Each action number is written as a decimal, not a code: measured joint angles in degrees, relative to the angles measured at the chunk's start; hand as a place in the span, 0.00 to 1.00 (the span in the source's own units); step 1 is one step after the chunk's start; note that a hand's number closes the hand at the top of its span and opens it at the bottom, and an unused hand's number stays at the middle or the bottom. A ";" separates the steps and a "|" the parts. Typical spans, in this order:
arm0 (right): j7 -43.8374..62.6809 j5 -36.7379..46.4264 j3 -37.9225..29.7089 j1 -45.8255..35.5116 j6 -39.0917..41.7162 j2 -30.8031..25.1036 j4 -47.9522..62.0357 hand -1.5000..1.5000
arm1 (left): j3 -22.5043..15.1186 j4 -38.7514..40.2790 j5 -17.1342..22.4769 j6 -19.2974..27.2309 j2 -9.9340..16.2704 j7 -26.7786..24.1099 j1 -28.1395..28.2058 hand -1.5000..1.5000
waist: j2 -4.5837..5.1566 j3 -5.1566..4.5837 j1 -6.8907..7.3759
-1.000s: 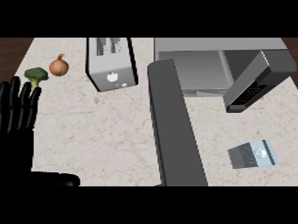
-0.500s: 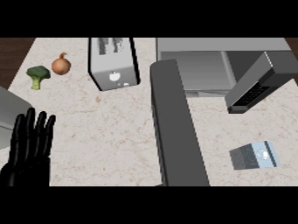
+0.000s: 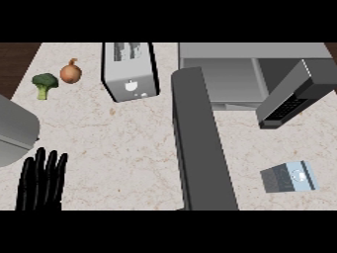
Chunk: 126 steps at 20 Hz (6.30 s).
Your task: Pick up the milk, place it into the microwave and close the microwave
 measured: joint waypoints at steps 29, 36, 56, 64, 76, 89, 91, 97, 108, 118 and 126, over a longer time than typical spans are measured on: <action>-31.28 13.72 -8.09 -21.97 -7.80 -2.39 55.47 0.00 | -3.51 0.80 2.40 -2.81 3.91 -12.93 12.21 0.00 | 0.11 0.03 0.41; -37.76 14.64 -8.87 -26.19 -7.95 -5.03 66.11 0.00 | -3.87 0.34 3.11 -2.92 5.10 -14.03 13.55 0.00 | 0.11 0.02 0.40; -43.35 14.63 -6.60 -36.61 -10.60 -6.01 81.44 0.00 | -5.53 0.86 3.74 -2.12 6.72 -17.23 15.63 0.00 | 0.11 0.02 0.42; -44.69 15.98 -7.75 -41.56 -16.99 -7.20 84.98 1.00 | -5.43 3.25 4.17 -2.52 7.17 -19.77 15.52 0.00 | 0.13 -0.02 0.56; -46.39 17.18 -9.77 -55.19 -23.73 -6.24 97.18 1.00 | -6.28 2.96 5.07 -3.04 8.27 -19.16 14.95 0.00 | 0.57 0.13 1.72; -48.89 17.63 -9.65 -62.89 -23.16 -5.18 104.01 1.00 | -5.81 2.88 6.77 -4.33 9.56 -21.15 16.83 0.00 | 0.41 0.09 1.36; -48.89 17.77 -8.89 -61.93 -23.18 -4.51 102.28 1.00 | -7.04 2.80 5.57 -3.26 8.86 -21.53 17.19 0.00 | 0.27 0.06 1.00; -46.12 17.27 -5.85 -56.87 -22.77 -2.62 91.41 1.00 | -7.78 2.65 5.87 -3.79 9.90 -21.88 18.31 0.00 | -0.14 -0.05 -0.10; -31.88 13.91 2.31 -38.53 -14.07 -1.17 59.64 1.00 | -8.74 2.34 5.74 -2.52 9.76 -23.41 19.64 0.00 | -0.31 -0.11 -0.60; -19.42 8.64 9.18 -36.08 -16.57 2.22 43.54 1.00 | -6.23 1.84 9.10 -3.37 11.73 -22.75 19.29 0.00 | -0.01 -0.03 0.15; -17.13 12.05 12.38 -44.74 -25.43 2.73 49.91 1.00 | -6.02 2.48 9.56 -4.34 12.60 -26.02 22.14 0.00 | 0.13 0.00 0.87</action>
